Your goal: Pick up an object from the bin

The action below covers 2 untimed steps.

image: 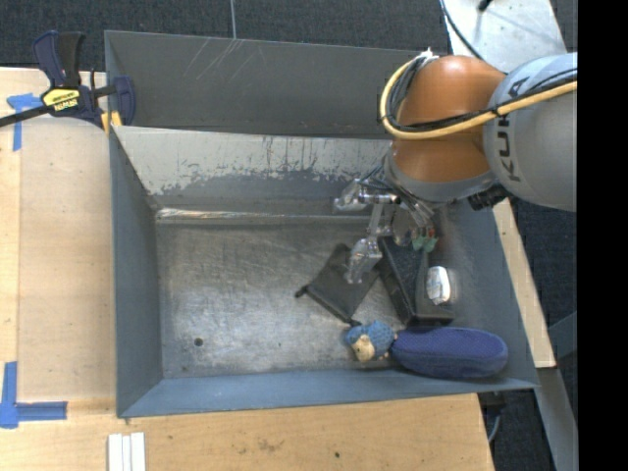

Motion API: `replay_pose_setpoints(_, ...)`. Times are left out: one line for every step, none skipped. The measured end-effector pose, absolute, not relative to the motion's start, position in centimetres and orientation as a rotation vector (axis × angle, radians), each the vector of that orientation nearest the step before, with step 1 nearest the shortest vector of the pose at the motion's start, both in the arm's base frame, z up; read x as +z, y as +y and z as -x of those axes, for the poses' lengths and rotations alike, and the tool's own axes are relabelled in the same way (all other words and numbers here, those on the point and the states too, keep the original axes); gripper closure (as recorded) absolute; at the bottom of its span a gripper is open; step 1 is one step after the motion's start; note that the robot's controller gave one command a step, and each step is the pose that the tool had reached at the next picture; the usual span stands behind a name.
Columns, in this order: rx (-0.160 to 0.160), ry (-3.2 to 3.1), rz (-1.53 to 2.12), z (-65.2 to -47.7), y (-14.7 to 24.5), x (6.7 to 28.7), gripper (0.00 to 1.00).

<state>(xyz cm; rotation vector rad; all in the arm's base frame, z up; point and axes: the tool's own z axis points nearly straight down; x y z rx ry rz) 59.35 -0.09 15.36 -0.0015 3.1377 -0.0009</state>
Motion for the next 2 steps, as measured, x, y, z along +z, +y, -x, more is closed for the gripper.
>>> replay_pose_setpoints(-0.001,3.135,0.113,-56.37,-2.30,7.55,0.00)
replay_pose_setpoints(-0.002,3.118,0.115,-56.93,-2.20,8.25,1.00)
